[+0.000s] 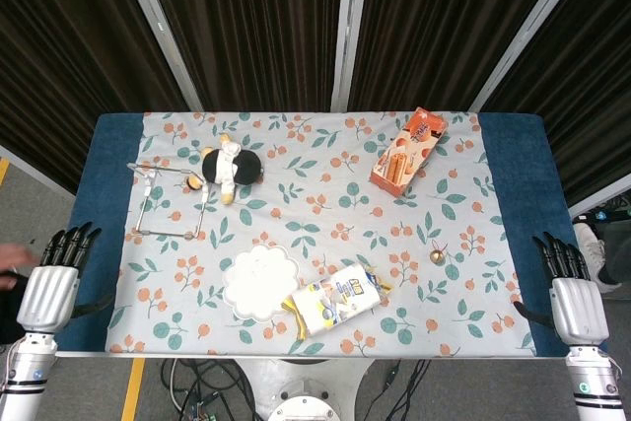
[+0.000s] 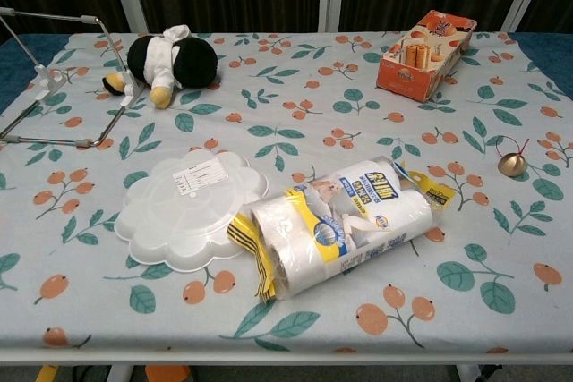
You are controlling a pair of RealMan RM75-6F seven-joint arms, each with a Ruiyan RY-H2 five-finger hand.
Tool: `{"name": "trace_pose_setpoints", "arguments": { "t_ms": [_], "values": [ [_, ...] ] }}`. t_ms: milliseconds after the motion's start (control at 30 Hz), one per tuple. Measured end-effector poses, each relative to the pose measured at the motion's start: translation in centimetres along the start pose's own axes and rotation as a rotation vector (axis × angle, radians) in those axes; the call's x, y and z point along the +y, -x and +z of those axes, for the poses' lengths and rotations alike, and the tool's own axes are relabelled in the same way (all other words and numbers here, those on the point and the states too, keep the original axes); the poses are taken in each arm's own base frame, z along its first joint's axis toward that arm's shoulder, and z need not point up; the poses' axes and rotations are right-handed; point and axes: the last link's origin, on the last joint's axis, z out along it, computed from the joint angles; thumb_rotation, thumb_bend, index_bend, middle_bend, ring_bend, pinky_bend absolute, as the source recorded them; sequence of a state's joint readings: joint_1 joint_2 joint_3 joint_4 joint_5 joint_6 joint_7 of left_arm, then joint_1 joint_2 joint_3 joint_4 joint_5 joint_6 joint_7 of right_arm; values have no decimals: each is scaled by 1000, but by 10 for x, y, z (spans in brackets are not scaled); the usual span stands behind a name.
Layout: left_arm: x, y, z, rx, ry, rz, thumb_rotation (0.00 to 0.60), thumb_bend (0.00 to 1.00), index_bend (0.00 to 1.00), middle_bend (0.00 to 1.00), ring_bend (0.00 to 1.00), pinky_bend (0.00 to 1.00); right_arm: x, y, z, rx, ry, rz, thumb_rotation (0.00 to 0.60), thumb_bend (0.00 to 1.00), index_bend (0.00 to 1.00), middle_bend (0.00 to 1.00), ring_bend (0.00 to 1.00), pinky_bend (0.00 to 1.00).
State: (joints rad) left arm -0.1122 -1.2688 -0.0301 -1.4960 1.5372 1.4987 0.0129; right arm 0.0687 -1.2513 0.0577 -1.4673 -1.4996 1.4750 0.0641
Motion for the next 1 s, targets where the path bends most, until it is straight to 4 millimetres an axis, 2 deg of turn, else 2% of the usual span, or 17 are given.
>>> {"name": "trace_pose_setpoints", "arguments": {
  "t_ms": [333,533,800,1000],
  "values": [
    [-2,-2,-1,4,-6,0,600,20,68,0,0,15,-1,1,3,-9,-3,-13,600,2,0,0,0,0],
    [-3,0,0,-4,-3,-3,600,20,68,0,0,15,-8,-3,16,-35,-40,-81,600,9,0,0,0,0],
    [-7,4,-1,-15,-16,-2,600,20,68,0,0,15,-42,-14,59,-137,-168,-281,600,55,0,0,0,0],
    [-8,7,-1,-22,-18,-2,600,20,68,0,0,15,-72,-10,91,-250,-252,-441,600,58,0,0,0,0]
  ]
}}
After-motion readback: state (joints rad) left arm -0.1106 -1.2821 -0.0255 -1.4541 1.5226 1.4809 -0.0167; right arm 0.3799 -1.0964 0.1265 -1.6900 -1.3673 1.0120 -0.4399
